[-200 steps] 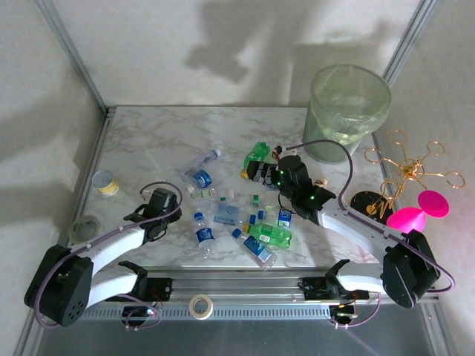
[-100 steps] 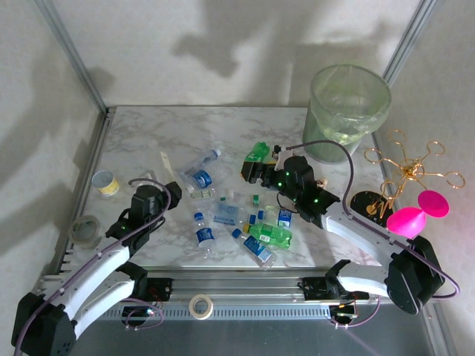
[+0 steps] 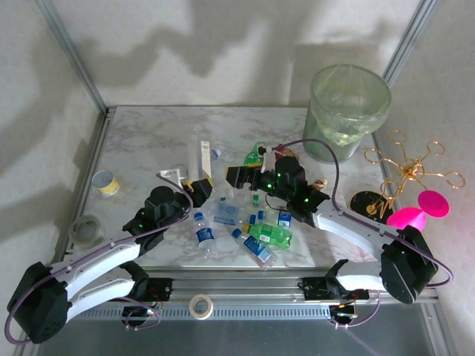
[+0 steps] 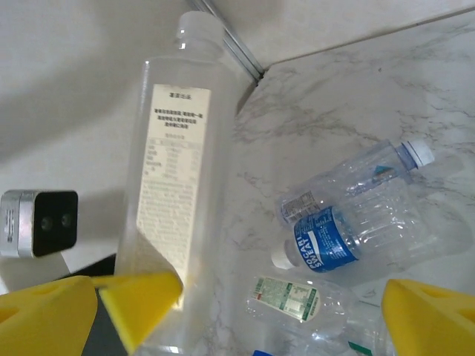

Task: Put the plastic bottles in the bin

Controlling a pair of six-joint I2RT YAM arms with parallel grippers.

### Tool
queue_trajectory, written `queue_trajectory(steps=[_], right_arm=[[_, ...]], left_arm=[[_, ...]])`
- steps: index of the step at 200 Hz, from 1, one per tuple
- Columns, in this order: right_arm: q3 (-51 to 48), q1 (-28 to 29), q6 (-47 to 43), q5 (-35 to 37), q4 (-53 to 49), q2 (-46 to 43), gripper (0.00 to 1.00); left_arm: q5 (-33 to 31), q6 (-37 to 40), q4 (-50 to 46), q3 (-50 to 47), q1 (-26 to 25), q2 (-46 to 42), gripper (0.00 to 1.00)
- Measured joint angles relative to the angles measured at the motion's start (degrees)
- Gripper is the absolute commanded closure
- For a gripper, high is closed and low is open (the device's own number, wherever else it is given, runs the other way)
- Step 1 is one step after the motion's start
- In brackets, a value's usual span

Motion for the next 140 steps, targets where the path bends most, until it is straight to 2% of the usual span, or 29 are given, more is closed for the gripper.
queue_trajectory(steps=[71, 100, 124, 140], right_arm=[[1.81, 0.17, 3.89, -2.34, 2.8, 3.74, 0.01], [1.84, 0.92, 5.86, -2.38, 3.43, 5.42, 0.08], [1.84, 1.16, 7.21, -1.25, 3.26, 5.53, 0.21], [1.7, 1.25, 8.59, -0.48, 3.41, 5.53, 0.24]], left_arm=[[0.11, 2.95, 6.27, 0.7, -8.0, 7.06, 1.0], [0.13, 4.57, 6.73, 1.14, -9.6, 8.61, 1.0], [0.15, 5.73, 6.99, 1.25, -10.34, 8.66, 1.0], [0.24, 6.23, 7.1, 1.33, -10.69, 8.66, 1.0]])
